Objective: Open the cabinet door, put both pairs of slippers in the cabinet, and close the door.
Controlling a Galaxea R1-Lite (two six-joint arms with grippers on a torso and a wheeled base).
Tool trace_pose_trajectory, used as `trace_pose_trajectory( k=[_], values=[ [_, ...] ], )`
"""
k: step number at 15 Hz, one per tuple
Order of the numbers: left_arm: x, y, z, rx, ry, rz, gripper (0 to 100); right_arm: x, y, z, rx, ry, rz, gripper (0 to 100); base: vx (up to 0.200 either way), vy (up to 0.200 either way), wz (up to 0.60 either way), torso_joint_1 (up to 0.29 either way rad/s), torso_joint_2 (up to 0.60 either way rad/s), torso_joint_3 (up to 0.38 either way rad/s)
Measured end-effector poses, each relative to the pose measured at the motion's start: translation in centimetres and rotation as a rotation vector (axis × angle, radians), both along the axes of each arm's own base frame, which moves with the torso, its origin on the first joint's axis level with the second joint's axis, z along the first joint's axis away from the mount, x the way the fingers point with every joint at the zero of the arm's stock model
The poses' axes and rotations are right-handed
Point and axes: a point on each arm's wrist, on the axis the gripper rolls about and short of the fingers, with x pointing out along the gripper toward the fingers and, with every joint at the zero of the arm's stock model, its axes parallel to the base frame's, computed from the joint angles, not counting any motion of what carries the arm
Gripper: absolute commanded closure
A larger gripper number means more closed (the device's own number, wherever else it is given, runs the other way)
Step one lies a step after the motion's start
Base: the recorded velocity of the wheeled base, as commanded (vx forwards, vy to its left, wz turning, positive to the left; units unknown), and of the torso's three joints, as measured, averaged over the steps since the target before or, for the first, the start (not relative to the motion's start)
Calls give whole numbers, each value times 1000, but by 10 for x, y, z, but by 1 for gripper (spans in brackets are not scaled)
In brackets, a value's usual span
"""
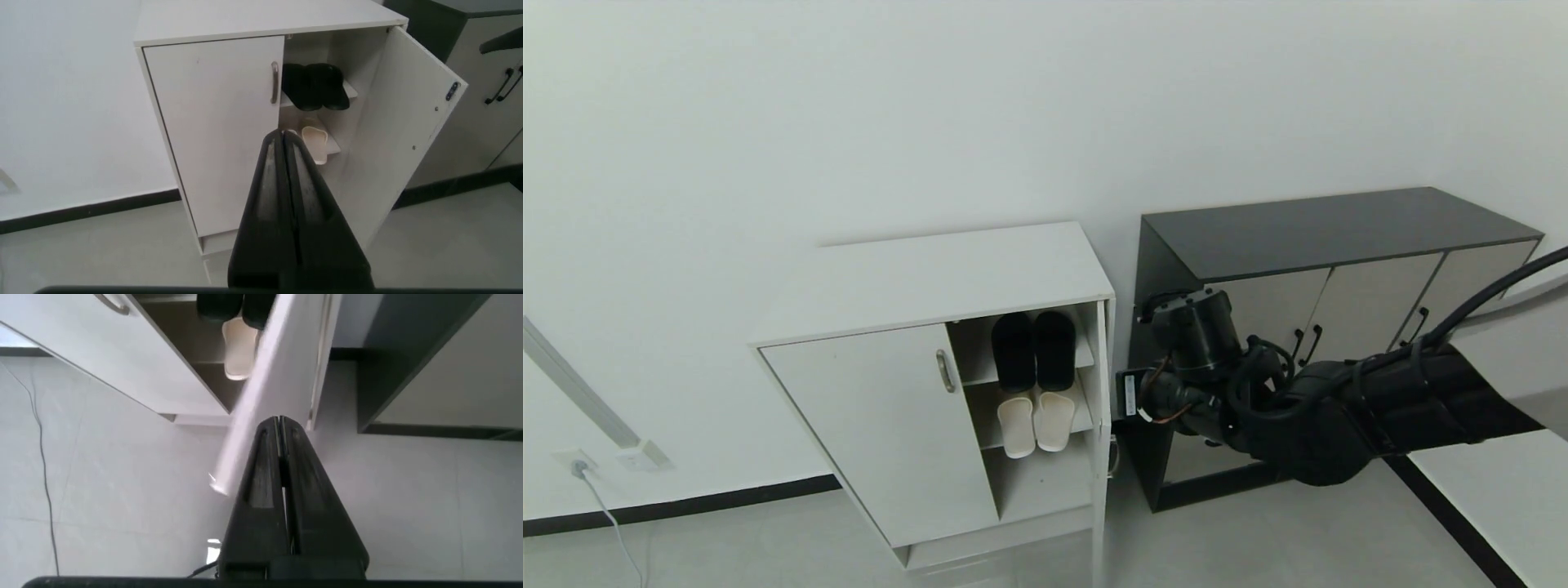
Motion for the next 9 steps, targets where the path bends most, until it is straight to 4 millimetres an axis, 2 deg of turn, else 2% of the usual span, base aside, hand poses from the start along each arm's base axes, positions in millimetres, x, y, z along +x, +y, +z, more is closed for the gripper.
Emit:
trace_pose_trajectory(
  k=[3, 7, 9],
  values=[
    [0, 0, 0, 0, 0, 0, 100, -7, -6, 8, -3, -13, 5, 100, 0, 0, 0, 0, 0, 0],
    [0, 0, 0, 0, 0, 0, 100, -8, -7, 12, -5, -24, 16, 100, 0, 0, 600, 0, 1, 1],
    [0, 0, 0, 0, 0, 0, 100, -8, -6, 13, -6, -29, 39, 100, 0, 0, 0, 0, 0, 0]
  ],
)
